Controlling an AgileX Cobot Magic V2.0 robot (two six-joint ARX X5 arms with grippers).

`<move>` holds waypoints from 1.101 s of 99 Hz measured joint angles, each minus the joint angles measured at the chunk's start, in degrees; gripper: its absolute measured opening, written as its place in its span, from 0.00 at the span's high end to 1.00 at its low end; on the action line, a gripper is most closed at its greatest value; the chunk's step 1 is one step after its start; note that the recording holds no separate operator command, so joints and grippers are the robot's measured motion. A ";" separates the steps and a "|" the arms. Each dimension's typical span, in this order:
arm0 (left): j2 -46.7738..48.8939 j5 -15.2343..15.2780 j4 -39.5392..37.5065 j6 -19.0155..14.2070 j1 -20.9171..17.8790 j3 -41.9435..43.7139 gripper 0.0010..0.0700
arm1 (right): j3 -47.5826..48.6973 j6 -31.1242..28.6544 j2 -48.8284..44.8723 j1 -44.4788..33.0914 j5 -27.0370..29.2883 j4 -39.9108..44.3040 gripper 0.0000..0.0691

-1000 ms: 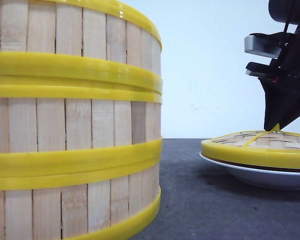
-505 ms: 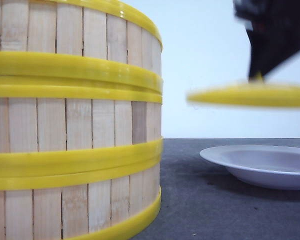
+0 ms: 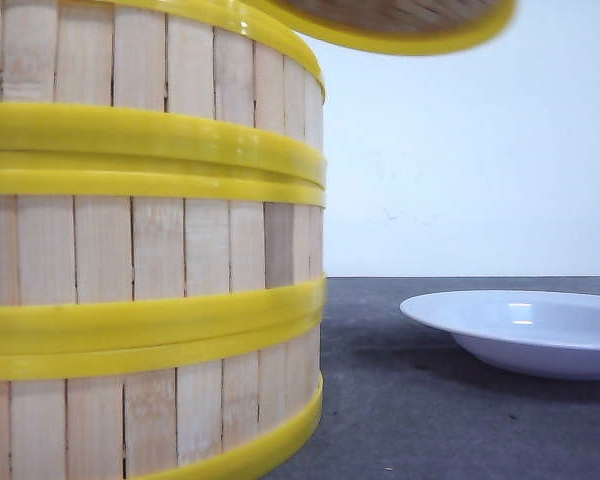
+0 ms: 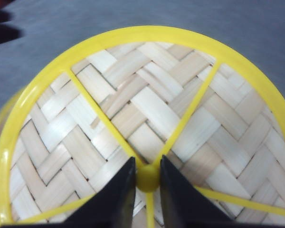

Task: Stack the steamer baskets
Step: 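Carry the lid over the stack and lower it onto the top basket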

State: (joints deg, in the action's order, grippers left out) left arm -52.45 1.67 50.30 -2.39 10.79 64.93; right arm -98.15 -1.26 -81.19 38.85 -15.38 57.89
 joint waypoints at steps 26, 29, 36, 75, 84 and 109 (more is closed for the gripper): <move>0.00 0.00 0.00 -0.02 -3.43 0.00 0.61 | -5.60 0.24 -6.21 9.44 0.66 1.07 0.92; 0.00 0.00 0.00 -0.02 -3.54 0.00 0.61 | -5.99 0.46 -7.02 10.12 0.66 1.09 0.92; 0.00 0.00 0.00 -0.02 -3.54 0.00 0.61 | -6.45 0.94 -8.63 11.50 1.38 1.01 0.92; 0.00 0.00 0.00 -0.02 -3.54 0.00 0.61 | -6.49 3.37 -13.79 16.52 6.58 -0.57 0.92; 0.00 0.00 0.00 -0.02 -3.54 0.00 0.61 | -6.49 3.74 -13.97 17.11 6.56 -1.09 0.92; -0.07 0.00 0.02 -0.02 -3.58 0.00 0.61 | -6.73 4.09 -16.33 17.73 6.58 -1.66 0.92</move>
State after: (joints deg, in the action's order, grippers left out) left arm -52.51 1.67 50.33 -2.42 7.20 64.93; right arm -104.88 2.83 -97.51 56.58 -8.80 56.23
